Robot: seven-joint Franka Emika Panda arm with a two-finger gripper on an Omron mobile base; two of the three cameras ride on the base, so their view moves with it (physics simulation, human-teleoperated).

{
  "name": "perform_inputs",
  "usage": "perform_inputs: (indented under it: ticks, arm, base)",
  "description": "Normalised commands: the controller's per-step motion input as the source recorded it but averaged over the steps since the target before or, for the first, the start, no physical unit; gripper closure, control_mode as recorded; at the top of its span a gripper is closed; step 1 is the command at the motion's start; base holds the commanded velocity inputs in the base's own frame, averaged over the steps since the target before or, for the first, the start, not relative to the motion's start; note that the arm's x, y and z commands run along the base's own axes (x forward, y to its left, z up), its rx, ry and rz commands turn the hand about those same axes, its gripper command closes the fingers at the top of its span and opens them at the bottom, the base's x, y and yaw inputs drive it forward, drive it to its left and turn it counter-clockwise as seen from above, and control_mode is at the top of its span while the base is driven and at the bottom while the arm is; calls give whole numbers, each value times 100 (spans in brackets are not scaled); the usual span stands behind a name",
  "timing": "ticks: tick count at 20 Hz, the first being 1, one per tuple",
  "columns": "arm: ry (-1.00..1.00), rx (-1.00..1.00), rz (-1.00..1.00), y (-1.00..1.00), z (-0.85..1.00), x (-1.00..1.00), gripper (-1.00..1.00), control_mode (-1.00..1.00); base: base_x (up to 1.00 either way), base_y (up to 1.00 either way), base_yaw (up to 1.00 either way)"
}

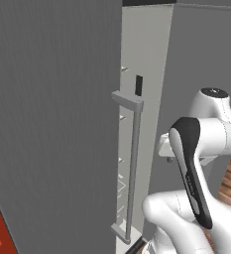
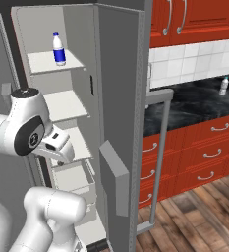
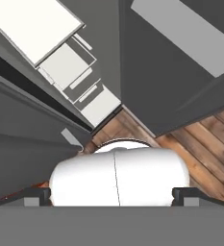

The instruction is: Take the bottled waters from the counter and place them in the freezer to freeze. Close the freezer door after placing the bottles.

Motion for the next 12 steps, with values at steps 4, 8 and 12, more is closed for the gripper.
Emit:
perform_inputs:
  ticks: [4,8,12]
  arm:
    - [0,0,0,0,0,0,-100,-100]
    - [0,0,0,0,0,0,-100,100]
    - [0,0,0,0,0,0,-100,100]
  base:
    - [0,0,0]
    - [-8,0,0]
    - [-80,-12,-9]
